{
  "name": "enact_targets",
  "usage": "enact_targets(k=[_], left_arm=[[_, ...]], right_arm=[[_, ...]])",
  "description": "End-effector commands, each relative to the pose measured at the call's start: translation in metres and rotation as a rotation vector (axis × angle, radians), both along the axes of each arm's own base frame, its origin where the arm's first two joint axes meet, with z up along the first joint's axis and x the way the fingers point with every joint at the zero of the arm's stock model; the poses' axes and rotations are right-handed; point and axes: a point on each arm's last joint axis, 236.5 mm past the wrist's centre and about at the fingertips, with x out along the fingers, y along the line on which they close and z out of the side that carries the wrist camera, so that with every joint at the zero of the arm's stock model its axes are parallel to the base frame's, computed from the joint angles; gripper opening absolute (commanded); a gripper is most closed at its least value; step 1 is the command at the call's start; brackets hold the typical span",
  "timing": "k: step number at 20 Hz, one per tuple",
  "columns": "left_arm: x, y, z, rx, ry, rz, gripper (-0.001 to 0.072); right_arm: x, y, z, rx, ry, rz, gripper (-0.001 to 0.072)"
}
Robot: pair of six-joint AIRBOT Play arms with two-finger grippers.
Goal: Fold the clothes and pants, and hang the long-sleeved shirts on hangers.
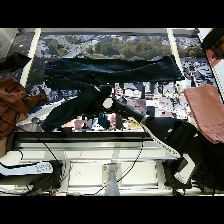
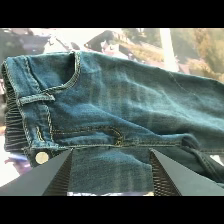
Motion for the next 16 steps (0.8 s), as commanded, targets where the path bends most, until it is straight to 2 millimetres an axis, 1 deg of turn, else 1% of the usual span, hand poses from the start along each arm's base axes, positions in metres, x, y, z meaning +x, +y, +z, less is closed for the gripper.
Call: enact_targets(k=[1,3,4,5,6,8,10,11,13,14,16], left_arm=[[0.0,0.001,-0.001,-0.001,0.002,0.002,0.0515],[0.0,0.001,-0.001,-0.001,0.002,0.002,0.0515],[0.0,0.001,-0.001,-0.001,0.002,0.002,0.0515],[0.0,0.001,-0.001,-0.001,0.002,0.002,0.0515],[0.0,0.001,-0.001,-0.001,0.001,0.002,0.0515],[0.0,0.0,-0.001,-0.004,0.0,0.001,0.0515],[0.0,0.0,0.0,-0.004,0.0,0.001,0.0515],[0.0,0.0,-0.001,-0.004,0.0,0.001,0.0515],[0.0,0.0,0.0,-0.004,0.0,0.002,0.0515],[0.0,0.0,0.0,-0.004,0.0,0.002,0.0514],[0.001,0.001,0.0,-0.003,-0.002,0.004,0.0515]], right_arm=[[0.013,0.003,-0.009,0.022,0.03,-0.085,0.0553],[0.019,0.005,-0.006,0.032,0.032,-0.099,0.055],[0.026,0.007,-0.001,0.039,0.012,-0.112,0.0525],[0.032,0.009,0.005,0.048,-0.007,-0.125,0.0481],[0.037,0.009,0.008,0.048,-0.029,-0.131,0.047],[0.044,0.003,0.001,0.022,0.002,-0.148,0.047],[0.05,-0.011,-0.014,-0.015,0.051,-0.165,0.047],[0.053,-0.018,-0.018,-0.023,0.072,-0.171,0.047],[0.057,-0.027,-0.017,-0.016,0.119,-0.173,0.047],[0.054,-0.029,-0.014,-0.014,0.14,-0.147,0.047],[0.051,-0.031,-0.007,-0.017,0.123,-0.082,0.0471]])
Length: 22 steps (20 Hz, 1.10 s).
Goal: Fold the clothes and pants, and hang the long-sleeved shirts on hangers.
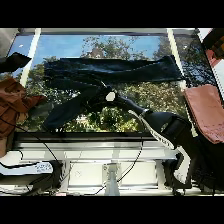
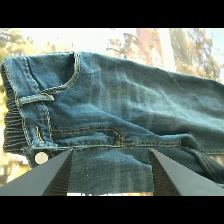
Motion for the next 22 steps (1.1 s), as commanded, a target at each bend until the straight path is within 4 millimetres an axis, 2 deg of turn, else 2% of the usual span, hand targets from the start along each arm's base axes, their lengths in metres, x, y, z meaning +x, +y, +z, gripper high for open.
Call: enact_targets(k=[1,5,6,8,9,10,12,14,16,18,20,22], left_arm=[[0.0,0.001,0.0,0.001,-0.001,0.004,0.0514],[0.0,0.001,0.0,0.001,-0.001,0.003,0.0515],[0.0,0.001,0.0,0.0,-0.001,0.004,0.0514],[0.001,0.001,-0.002,-0.001,0.002,0.004,0.0514],[0.001,0.002,-0.003,-0.002,0.004,0.004,0.0515],[0.001,0.002,-0.004,-0.004,0.006,0.004,0.0514],[0.002,0.002,-0.009,-0.008,0.014,0.004,0.0514],[0.003,0.003,-0.013,-0.012,0.023,0.004,0.0514],[0.004,0.003,-0.015,-0.014,0.025,0.004,0.0514],[0.005,0.004,-0.014,-0.011,0.021,0.009,0.0514],[0.006,0.006,-0.014,-0.009,0.017,0.015,0.0514],[0.006,0.006,-0.014,-0.009,0.017,0.015,0.0515]], right_arm=[[-0.004,-0.007,0.006,-0.008,0.015,0.075,0.047],[0.009,-0.009,0.004,-0.021,-0.027,0.043,0.0452],[0.014,-0.009,0.003,-0.021,-0.041,0.024,0.042],[0.017,-0.009,0.004,-0.019,-0.045,0.016,0.0222],[0.014,-0.008,0.005,-0.017,-0.04,0.028,0.0085],[0.011,-0.007,0.008,-0.013,-0.034,0.042,0.0021],[0.006,-0.007,0.018,-0.008,-0.033,0.099,0.0021],[0.006,-0.015,0.035,-0.007,-0.079,0.203,0.0021],[0.011,-0.044,0.054,-0.039,-0.117,0.321,0.0021],[0.016,-0.088,0.077,-0.077,-0.104,0.41,0.0021],[0.023,-0.135,0.113,-0.089,-0.124,0.471,0.0021],[0.037,-0.188,0.151,-0.12,-0.157,0.459,0.0021]])
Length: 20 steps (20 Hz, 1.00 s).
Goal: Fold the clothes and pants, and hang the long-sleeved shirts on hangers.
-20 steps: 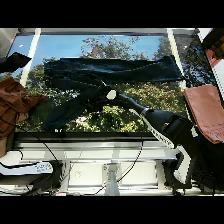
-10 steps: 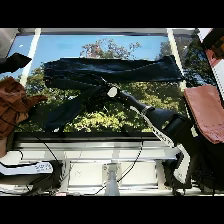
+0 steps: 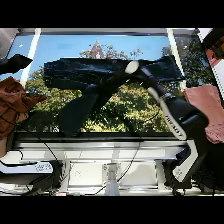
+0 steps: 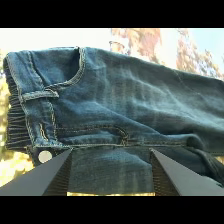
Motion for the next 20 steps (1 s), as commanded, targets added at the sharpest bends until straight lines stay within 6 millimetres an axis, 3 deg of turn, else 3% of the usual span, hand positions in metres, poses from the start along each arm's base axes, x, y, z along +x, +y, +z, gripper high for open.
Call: enact_targets(k=[1,3,5,10,12,14,20], left_arm=[[0.001,0.002,0.0,0.001,-0.001,0.005,0.0514],[0.001,0.002,0.0,0.001,-0.001,0.005,0.0515],[0.001,0.001,0.0,0.001,-0.001,0.005,0.0514],[0.001,0.001,0.0,0.001,-0.001,0.005,0.0514],[0.001,0.001,0.0,0.001,-0.001,0.005,0.0514],[0.001,0.002,0.0,0.001,-0.001,0.005,0.0514],[-0.002,-0.003,-0.003,-0.019,0.018,-0.005,0.0513]], right_arm=[[0.003,-0.095,0.053,-0.08,-0.035,0.064,0.0021],[0.017,-0.146,0.079,-0.112,-0.079,-0.001,0.0021],[0.027,-0.196,0.092,-0.164,-0.104,-0.075,0.0021],[0.036,-0.314,0.074,-0.367,-0.053,-0.26,0.0021],[0.039,-0.351,0.065,-0.458,-0.072,-0.291,0.0021],[0.049,-0.37,0.064,-0.498,-0.143,-0.287,0.0021],[0.117,-0.377,0.085,-0.494,-0.416,-0.425,0.0021]])
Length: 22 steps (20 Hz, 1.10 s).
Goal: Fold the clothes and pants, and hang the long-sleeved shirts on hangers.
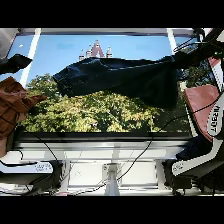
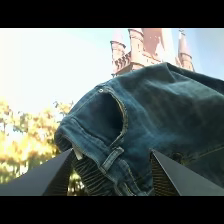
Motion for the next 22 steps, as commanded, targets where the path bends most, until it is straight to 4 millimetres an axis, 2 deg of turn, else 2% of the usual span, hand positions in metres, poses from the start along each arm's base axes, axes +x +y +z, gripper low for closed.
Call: enact_targets(k=[1,4,7,8,9,10,11,16,18,20,22], left_arm=[[-0.005,-0.01,-0.006,-0.045,0.042,-0.018,0.0513],[-0.02,-0.041,-0.03,-0.076,0.15,-0.137,0.0514],[-0.047,-0.06,-0.076,-0.02,0.298,-0.302,0.0515],[-0.054,-0.066,-0.087,-0.033,0.341,-0.332,0.0547],[-0.057,-0.071,-0.099,-0.051,0.372,-0.349,0.0667],[-0.06,-0.077,-0.111,-0.069,0.402,-0.365,0.0705],[-0.064,-0.084,-0.122,-0.087,0.433,-0.385,0.0703],[-0.079,-0.129,-0.163,-0.096,0.542,-0.53,0.0682],[-0.08,-0.148,-0.175,-0.073,0.539,-0.601,0.0676],[-0.079,-0.166,-0.187,-0.049,0.534,-0.654,0.0632],[-0.072,-0.177,-0.2,-0.026,0.522,-0.66,0.0632]], right_arm=[[0.043,-0.016,0.013,-0.046,-0.188,-0.066,0.0021],[0.058,-0.02,0.014,-0.05,-0.239,-0.094,0.0022],[0.058,-0.02,0.01,-0.048,-0.231,-0.093,0.0037],[0.059,-0.02,0.01,-0.049,-0.233,-0.093,0.0133],[0.059,-0.02,0.01,-0.051,-0.234,-0.092,0.0327],[0.059,-0.021,0.011,-0.052,-0.239,-0.092,0.0528],[0.06,-0.021,0.012,-0.052,-0.244,-0.095,0.0564],[0.061,-0.021,0.012,-0.052,-0.249,-0.097,0.0563],[0.061,-0.021,0.012,-0.052,-0.248,-0.097,0.0563],[0.061,-0.021,0.012,-0.052,-0.248,-0.097,0.0563],[0.061,-0.021,0.012,-0.052,-0.248,-0.097,0.0563]])
